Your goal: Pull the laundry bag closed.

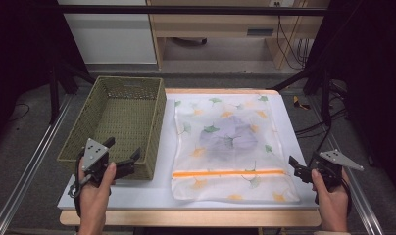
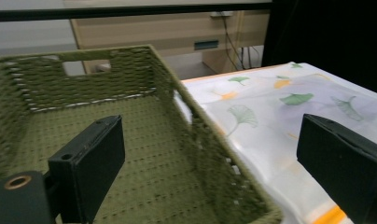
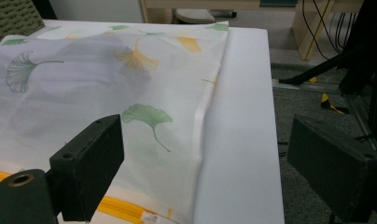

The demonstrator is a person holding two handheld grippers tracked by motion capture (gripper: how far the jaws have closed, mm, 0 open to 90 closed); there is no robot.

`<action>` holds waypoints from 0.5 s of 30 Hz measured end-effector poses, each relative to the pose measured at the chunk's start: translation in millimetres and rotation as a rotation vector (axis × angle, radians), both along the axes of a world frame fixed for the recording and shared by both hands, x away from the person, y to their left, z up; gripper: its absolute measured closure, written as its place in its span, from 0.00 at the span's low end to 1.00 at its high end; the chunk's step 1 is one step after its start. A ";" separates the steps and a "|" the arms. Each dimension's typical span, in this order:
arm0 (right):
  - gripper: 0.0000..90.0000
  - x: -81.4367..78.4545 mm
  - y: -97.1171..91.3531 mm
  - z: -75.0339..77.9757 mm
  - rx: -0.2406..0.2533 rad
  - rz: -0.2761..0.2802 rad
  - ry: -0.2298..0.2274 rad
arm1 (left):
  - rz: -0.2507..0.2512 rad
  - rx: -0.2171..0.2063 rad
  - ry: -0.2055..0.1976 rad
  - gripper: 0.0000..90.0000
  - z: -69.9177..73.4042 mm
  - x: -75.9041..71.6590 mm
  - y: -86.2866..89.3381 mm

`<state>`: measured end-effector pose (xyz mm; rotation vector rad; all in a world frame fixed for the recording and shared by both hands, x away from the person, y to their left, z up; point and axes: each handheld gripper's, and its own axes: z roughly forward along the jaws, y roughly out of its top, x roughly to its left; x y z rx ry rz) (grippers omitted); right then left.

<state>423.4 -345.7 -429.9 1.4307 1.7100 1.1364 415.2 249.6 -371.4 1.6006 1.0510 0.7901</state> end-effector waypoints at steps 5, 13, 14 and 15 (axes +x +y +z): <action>0.13 1.0 -3.3 -6.3 -0.012 0.004 0.013 | 0.030 -0.017 0.003 0.09 0.3 0.9 15.0; 0.12 1.1 -5.3 -10.9 -0.028 0.020 0.022 | 0.061 -0.024 0.028 0.09 -3.5 2.6 33.5; 0.12 1.4 -6.2 -13.0 -0.037 0.024 0.022 | 0.065 -0.024 0.034 0.08 -3.7 2.9 35.9; 0.12 1.4 -6.2 -13.0 -0.037 0.024 0.022 | 0.065 -0.024 0.034 0.08 -3.7 2.9 35.9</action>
